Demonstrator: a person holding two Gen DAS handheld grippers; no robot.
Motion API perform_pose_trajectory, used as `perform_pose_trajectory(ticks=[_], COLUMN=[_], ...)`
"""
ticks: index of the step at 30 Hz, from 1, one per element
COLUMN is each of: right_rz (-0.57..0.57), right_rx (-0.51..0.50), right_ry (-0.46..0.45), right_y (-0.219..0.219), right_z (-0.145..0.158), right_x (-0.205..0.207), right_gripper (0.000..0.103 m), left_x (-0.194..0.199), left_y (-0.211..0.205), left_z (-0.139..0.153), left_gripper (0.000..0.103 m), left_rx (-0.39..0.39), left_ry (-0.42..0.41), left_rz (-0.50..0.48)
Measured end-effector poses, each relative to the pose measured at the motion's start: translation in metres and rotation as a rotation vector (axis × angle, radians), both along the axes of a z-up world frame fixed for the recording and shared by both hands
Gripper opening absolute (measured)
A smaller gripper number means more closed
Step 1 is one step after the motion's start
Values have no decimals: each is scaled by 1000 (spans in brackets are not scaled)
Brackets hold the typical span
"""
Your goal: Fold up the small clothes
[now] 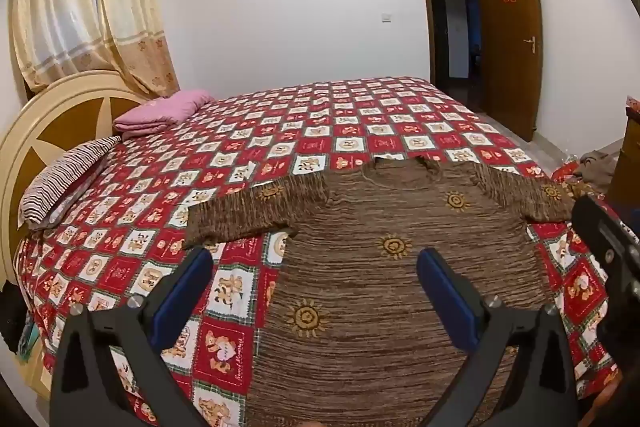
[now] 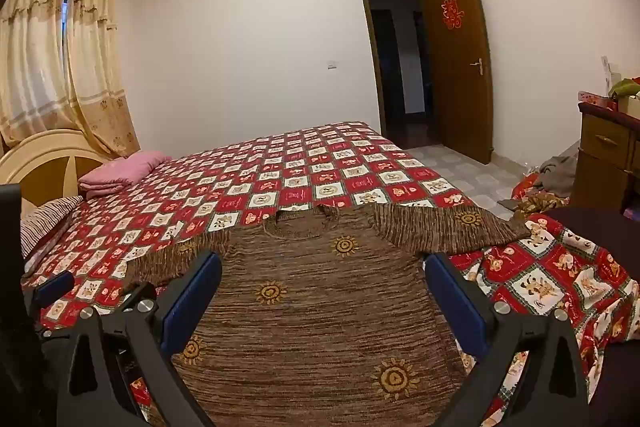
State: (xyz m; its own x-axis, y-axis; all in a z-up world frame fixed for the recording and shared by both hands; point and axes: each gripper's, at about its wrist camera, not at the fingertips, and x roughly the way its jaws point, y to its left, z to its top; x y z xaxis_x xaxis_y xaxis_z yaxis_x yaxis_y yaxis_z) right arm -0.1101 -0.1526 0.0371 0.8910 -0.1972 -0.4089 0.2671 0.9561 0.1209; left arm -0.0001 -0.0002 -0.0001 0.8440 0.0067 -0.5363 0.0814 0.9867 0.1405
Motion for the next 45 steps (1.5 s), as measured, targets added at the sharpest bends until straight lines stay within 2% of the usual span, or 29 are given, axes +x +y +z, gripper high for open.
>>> perform_pose_trajectory(ticks=[4,9,15,22,45], right_rz=[-23,-46,-46,-46,-47], right_rx=[12,11,12,13,16], right_ry=[12,28,20,30,36], right_y=[-5,-5,-6,-7,-7], right_z=[-2,-5,-2,-4,-6], right_x=[0,0,-4,-1,0], right_gripper=[102,102,102,102,102], left_x=[-3,-10,-14,-10,-13], left_y=[-10,-5,-2,0,0], left_z=[0,3,7,4,2], left_gripper=[103,103,103,103,103], left_rx=[9,-47,-49,-69,-70], left_ry=[-5,-22,-36,-18,-21], left_rz=[-3,-28,-49,-55,-56])
